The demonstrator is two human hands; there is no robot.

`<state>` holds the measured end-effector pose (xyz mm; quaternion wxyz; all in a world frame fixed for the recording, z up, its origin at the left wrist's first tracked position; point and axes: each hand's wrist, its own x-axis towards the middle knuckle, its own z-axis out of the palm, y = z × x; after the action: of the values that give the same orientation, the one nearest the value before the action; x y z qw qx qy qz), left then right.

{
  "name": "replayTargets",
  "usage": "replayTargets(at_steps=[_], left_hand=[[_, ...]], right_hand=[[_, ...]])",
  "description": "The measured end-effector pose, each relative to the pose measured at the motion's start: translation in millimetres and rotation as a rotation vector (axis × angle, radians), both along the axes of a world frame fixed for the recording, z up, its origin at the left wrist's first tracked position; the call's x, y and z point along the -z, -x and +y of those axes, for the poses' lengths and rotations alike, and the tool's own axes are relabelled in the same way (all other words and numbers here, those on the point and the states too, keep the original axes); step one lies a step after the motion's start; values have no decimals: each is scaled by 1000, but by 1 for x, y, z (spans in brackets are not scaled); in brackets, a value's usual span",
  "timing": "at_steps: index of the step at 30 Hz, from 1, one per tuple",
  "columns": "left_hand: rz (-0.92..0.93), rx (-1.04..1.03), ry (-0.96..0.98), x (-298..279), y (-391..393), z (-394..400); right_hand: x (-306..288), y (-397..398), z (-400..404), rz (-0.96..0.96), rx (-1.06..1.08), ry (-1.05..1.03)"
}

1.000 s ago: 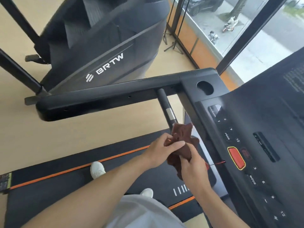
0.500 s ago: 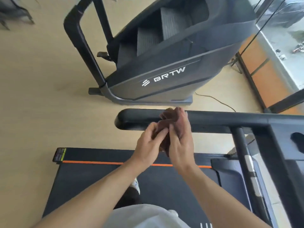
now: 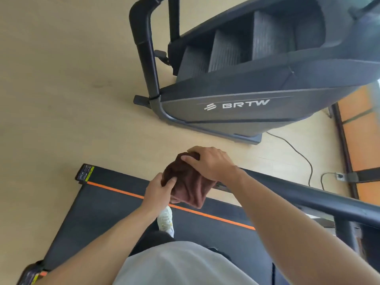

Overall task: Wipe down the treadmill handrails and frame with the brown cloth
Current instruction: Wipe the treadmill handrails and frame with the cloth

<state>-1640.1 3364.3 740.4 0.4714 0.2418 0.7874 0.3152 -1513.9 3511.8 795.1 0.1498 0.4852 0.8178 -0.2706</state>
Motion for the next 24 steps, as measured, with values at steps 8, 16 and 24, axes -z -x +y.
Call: replayTargets(at_steps=[8,16,24], left_hand=[[-23,60,7,-8,5,25],[-7,-63,-141,-27,-76,13],[-77,-30,-125,-41,-107,-8]], right_hand=[[-11,1,42,-142,191,416],[-36,-84,48,-72,430,674],[-32,-142,70,96,106,491]])
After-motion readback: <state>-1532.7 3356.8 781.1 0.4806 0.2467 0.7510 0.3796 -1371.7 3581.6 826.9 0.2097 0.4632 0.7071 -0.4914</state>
